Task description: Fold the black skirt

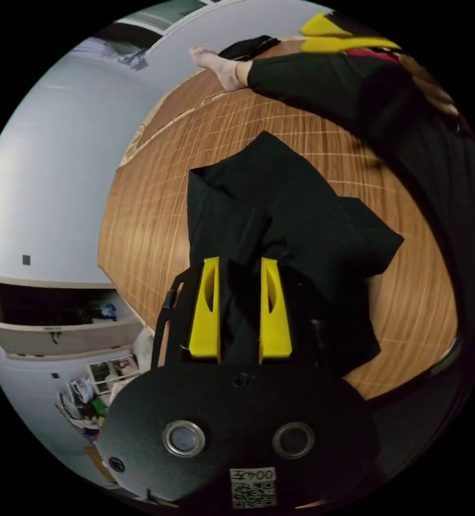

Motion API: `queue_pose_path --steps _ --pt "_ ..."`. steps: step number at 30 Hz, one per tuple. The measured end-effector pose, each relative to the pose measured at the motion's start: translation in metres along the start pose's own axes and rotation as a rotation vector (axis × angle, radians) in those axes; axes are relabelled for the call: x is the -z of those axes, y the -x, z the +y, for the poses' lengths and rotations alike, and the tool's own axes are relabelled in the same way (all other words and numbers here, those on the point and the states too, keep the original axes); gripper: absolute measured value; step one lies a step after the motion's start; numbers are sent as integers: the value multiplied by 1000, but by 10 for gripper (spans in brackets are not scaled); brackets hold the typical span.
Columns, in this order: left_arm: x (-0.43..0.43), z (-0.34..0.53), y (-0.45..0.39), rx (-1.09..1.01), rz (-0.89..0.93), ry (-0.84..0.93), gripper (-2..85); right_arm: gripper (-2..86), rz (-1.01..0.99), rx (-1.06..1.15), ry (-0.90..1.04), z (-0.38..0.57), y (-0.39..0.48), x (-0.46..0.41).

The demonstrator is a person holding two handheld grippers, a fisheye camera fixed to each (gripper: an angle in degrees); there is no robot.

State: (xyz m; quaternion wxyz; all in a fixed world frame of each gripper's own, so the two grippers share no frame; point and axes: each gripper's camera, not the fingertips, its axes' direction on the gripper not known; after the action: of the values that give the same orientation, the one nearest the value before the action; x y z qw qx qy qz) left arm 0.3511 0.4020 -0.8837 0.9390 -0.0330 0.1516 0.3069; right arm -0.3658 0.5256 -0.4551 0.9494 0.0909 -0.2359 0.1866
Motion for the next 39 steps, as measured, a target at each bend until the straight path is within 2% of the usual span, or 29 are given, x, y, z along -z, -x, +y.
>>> queue_pose_path --steps 6,11,16,21,29,39 --pt "8 -30 24 47 -66 10 100 97 -16 -6 -14 -1 0 5" --pt "53 -14 91 294 -55 -144 40 96 -28 -18 -21 -2 2 12" --pt "95 46 213 672 244 -297 22 96 -36 -22 -25 -4 9 19" --pt "130 97 288 808 473 -429 17 97 -29 -18 -19 -4 19 26" --pt "206 160 356 769 751 -656 14 109 -59 -23 -19 -3 37 44" --pt "356 217 396 446 924 -950 16 178 -134 76 -86 4 79 78"
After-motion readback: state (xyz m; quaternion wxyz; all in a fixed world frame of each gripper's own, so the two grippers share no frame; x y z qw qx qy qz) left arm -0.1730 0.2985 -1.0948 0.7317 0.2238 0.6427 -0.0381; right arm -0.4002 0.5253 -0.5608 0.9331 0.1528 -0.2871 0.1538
